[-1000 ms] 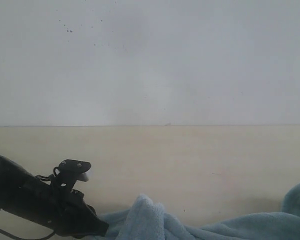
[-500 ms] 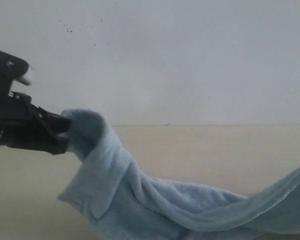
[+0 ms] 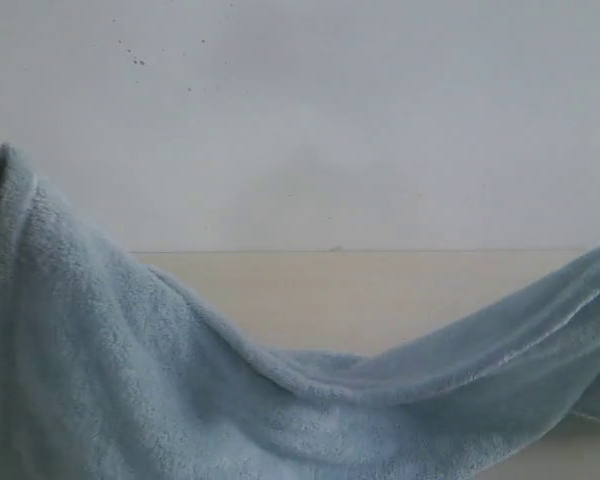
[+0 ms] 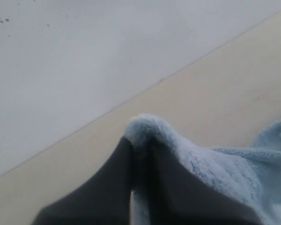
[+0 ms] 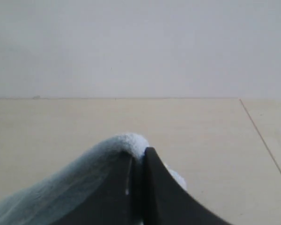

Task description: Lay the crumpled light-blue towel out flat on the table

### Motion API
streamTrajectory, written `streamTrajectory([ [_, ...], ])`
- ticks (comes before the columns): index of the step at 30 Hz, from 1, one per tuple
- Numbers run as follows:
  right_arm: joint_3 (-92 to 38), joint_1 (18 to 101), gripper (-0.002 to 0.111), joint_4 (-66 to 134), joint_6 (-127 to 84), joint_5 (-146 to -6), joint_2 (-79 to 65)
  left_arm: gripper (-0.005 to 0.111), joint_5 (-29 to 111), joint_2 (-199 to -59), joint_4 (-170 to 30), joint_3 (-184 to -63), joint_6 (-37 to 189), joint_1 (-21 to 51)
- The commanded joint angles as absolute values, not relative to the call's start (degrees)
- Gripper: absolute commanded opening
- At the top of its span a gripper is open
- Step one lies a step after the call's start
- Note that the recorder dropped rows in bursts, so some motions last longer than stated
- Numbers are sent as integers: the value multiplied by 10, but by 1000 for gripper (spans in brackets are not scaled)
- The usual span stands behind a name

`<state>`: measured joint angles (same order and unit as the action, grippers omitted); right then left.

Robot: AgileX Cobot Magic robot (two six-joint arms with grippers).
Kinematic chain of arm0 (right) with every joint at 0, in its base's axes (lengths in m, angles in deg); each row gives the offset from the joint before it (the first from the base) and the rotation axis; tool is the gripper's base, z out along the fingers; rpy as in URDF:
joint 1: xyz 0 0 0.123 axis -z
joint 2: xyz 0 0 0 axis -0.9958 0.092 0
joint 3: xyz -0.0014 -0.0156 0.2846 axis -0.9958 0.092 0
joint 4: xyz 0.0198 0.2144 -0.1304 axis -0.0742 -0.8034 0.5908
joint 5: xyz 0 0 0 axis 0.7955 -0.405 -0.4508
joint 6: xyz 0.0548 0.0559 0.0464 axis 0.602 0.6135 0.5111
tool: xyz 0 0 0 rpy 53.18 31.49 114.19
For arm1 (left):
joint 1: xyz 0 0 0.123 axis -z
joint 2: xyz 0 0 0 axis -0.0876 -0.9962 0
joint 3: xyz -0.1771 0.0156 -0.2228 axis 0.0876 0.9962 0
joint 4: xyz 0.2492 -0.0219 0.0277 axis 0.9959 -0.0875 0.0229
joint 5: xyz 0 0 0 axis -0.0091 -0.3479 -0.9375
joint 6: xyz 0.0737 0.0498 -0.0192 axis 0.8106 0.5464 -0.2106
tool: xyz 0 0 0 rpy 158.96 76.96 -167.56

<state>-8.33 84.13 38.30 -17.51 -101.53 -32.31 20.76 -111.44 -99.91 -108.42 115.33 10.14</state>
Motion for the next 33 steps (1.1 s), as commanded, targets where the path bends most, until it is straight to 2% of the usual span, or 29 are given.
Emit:
streamTrajectory([
  [1,-94,841,1,463,-94,-1030,-365,4,168,-1054,-867,-1082,1042,99],
  [11,-94,780,1,675,43,-1142,-468,4,61,-908,-802,-1082,962,99],
  [21,-94,739,1,714,51,-1261,-573,4,-67,-786,-735,-1082,895,99],
  [27,-94,695,1,708,23,-1300,-577,4,-129,-756,-727,-1081,890,99],
  [33,-94,649,1,713,22,-1319,-525,4,-102,-758,-697,-1014,890,99],
])
